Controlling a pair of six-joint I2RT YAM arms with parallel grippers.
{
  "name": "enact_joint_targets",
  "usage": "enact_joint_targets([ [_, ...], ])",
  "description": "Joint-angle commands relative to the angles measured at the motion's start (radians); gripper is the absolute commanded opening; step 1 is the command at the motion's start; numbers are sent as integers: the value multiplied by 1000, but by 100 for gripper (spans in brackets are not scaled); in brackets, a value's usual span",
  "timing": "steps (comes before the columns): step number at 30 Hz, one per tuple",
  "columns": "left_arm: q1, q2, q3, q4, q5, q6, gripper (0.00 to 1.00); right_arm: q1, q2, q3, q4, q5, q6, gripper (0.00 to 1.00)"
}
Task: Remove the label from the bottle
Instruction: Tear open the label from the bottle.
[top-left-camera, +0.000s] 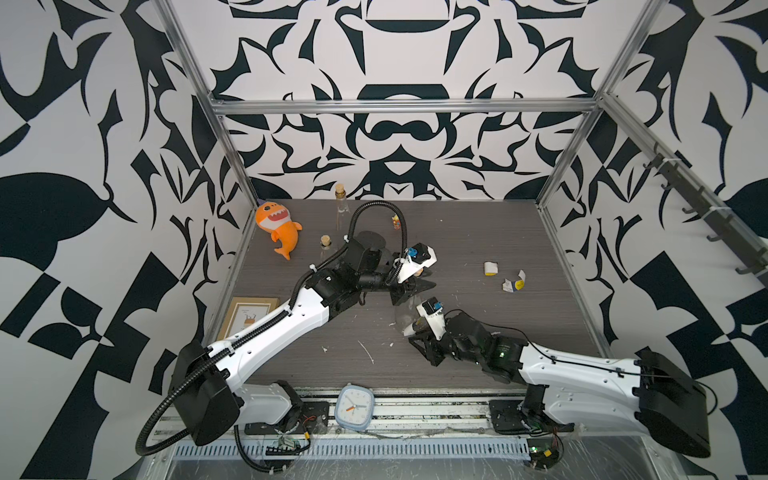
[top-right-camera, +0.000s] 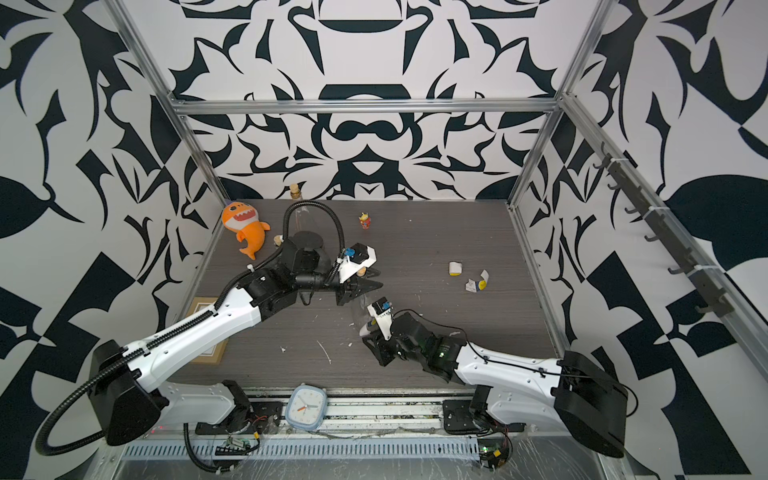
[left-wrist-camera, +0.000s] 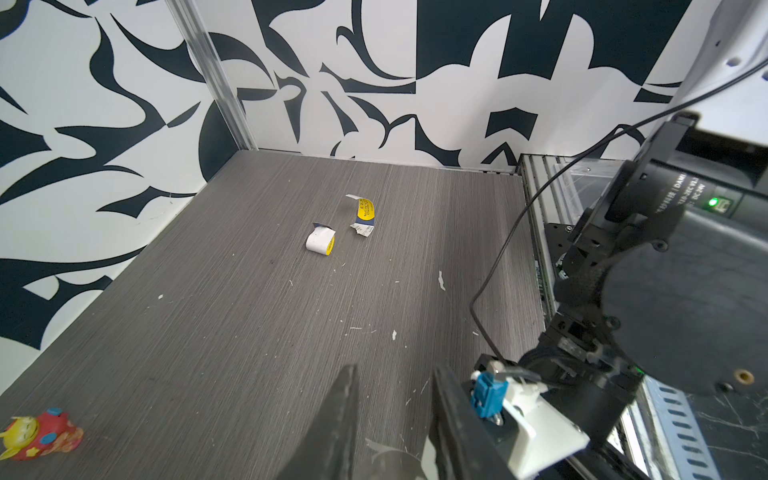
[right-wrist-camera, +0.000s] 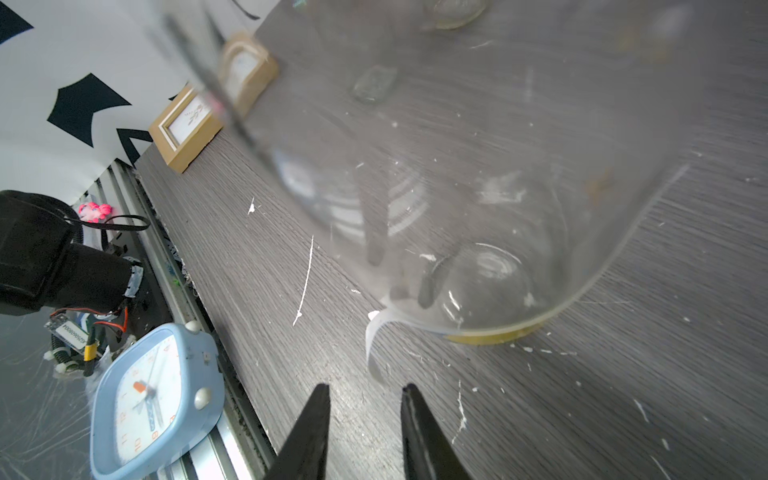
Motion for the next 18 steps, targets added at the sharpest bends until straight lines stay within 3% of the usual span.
enact_joint_targets([
  [1,-7,8,-4,4,26,-6,0,2,-5,27,34,30,12,35],
  [8,-7,8,-5,11,6,-11,0,3,10,2,116,42,31,35],
  [18,-5,26,19,-19,-156,-66,0,2,-70,-173,344,21,34,42],
])
